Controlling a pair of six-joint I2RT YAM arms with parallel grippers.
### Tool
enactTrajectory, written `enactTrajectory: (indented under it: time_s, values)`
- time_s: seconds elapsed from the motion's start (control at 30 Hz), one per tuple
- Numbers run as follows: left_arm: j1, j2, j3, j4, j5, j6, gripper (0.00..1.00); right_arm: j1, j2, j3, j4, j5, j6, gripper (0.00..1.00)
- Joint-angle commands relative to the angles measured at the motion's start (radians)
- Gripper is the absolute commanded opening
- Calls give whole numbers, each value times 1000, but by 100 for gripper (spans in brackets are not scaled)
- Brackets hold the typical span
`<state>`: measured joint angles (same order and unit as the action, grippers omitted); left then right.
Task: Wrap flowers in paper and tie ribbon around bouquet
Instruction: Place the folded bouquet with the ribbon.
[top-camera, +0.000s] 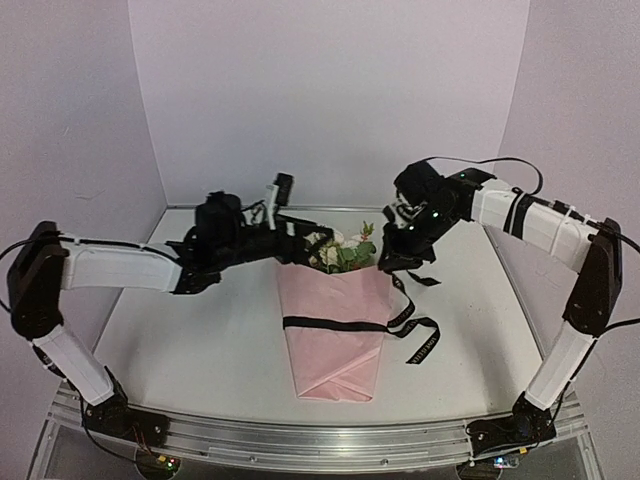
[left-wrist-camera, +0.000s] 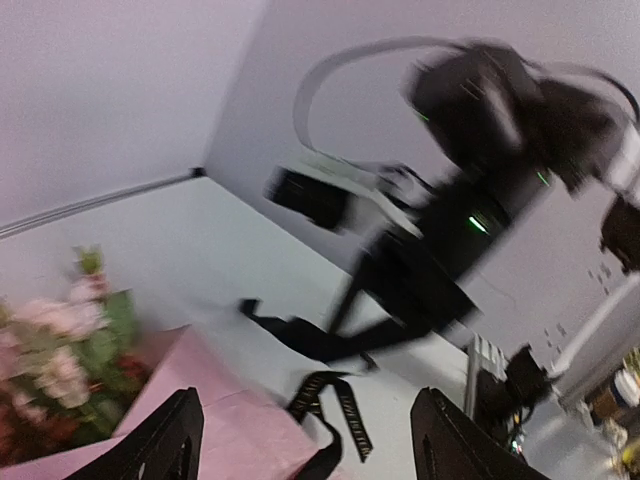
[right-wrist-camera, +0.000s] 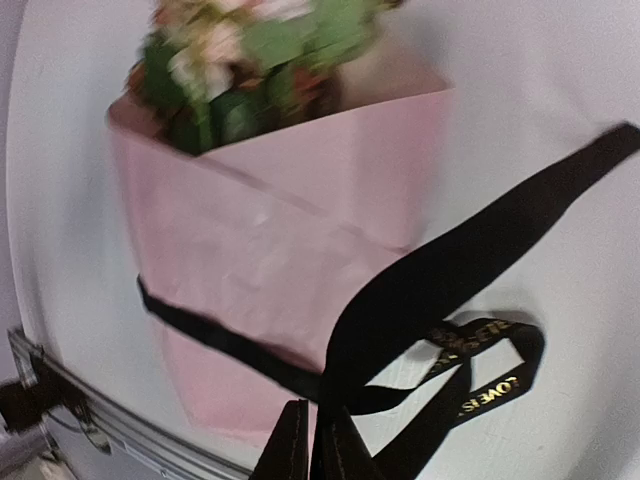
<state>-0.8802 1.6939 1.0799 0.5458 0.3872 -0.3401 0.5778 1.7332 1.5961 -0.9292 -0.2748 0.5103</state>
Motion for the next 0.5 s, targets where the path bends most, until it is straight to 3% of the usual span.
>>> enactTrajectory:
  time_s: [0.0, 0.03, 0.2, 0.33, 0.47]
  values:
    - [146, -219, -242, -7, -190, -238, 74, 219, -18, -54, -20, 19, -175, 41]
    - [163, -248, -269, -42, -186, -239, 74, 236, -23, -76, -40, 43, -189, 55]
    - [181, -316, -313, -193, -186, -178, 76, 199, -113, -173, -62, 212, -118, 89]
    - [182, -307, -295, -235, -151, -164, 74, 169, -95, -145, -80, 271, -54, 92]
    - [181, -223, -201, -279, -42, -140, 68, 118, -94, -202, -69, 259, 37, 86]
